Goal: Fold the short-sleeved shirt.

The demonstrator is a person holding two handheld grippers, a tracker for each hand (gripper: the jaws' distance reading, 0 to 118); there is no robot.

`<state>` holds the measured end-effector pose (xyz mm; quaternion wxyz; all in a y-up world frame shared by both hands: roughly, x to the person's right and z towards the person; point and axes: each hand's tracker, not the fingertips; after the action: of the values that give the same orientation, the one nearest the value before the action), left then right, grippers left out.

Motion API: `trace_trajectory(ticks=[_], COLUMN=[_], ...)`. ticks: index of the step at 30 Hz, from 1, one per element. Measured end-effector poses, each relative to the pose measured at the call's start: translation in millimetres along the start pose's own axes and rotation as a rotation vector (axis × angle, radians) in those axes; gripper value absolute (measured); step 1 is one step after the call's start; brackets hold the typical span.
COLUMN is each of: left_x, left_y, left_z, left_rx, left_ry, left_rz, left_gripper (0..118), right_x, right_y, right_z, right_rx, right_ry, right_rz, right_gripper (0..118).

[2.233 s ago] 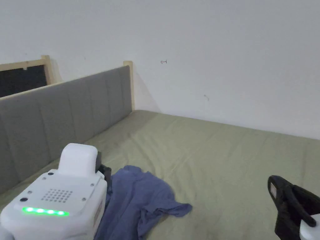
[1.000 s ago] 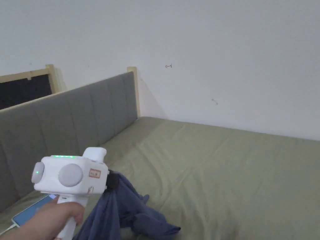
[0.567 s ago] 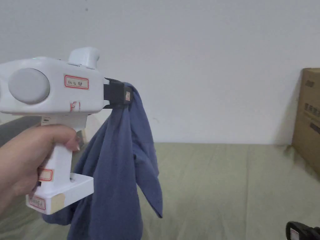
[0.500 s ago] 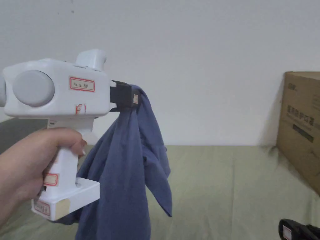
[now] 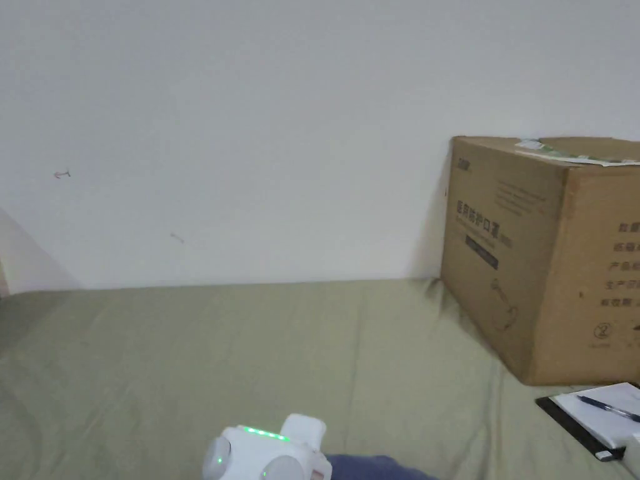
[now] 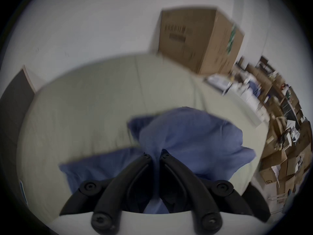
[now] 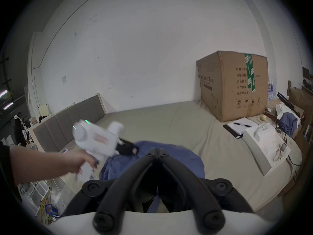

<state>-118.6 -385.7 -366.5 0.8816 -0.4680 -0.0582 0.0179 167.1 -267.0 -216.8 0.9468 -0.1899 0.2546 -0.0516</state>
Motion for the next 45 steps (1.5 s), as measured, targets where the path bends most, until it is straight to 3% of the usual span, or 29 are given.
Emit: trace_trajectory(ticks=[4,5,6,7,8,9,16,22,23,24,26,28,32,36,42,45], left_x=[1,0,-2,-3,-5,-7,-45,-60,-59,-56,-54,-55,-59,-58,-75,-115], left_y=[-27,-29,-27,-25,-23,-19,-14,-84,-102,-120,-149,-169,-190,-193,-133,-63], left_z=[-34,-34,-26,-20,-8,6,170,271,280,282,275,260,243,239,274,265], left_rx=[-0.082,-0.07,-0.068,-0.043,0.016,0.079,0.484,0.761,0.849,0.928,1.002,0.987,0.909,0.889,0.937,0.617], left_ry=[-0.003,0.0,0.005,0.016,0.011,0.018,0.01,0.104,0.148,0.223,0.363,0.481,0.429,0.429,0.457,0.351], left_rz=[0.058,0.058,0.057,0.052,0.032,0.007,-0.017,0.128,0.161,0.193,0.178,0.163,0.242,0.217,0.142,0.168], left_gripper=[5,13,33,64,104,118,117,113,97,72,0,0,0,0,0,0], right_x=[2,3,2,2,1,1,-12,-24,-25,-27,-32,-36,-41,-38,-39,-43], right_y=[-7,-7,-7,-7,-6,-5,18,24,20,15,4,-9,-28,-29,-14,-7], right_z=[-9,-11,-13,-15,-16,-16,-10,0,1,2,4,7,11,12,14,14], right_rx=[-0.037,-0.044,-0.051,-0.054,-0.056,-0.054,0.019,0.211,0.258,0.298,0.353,0.385,0.368,0.339,0.341,0.351], right_ry=[-0.004,-0.003,-0.002,-0.002,-0.001,0.003,0.028,0.009,0.006,-0.023,-0.094,-0.138,-0.172,-0.174,-0.148,-0.11], right_rz=[0.006,0.008,0.01,0.009,0.006,0.002,0.024,-0.003,0.009,0.024,0.057,0.067,0.063,0.048,0.056,0.071], right_gripper=[0,0,0,0,0,0,0,0,0,0,0,0,0,0,0,0])
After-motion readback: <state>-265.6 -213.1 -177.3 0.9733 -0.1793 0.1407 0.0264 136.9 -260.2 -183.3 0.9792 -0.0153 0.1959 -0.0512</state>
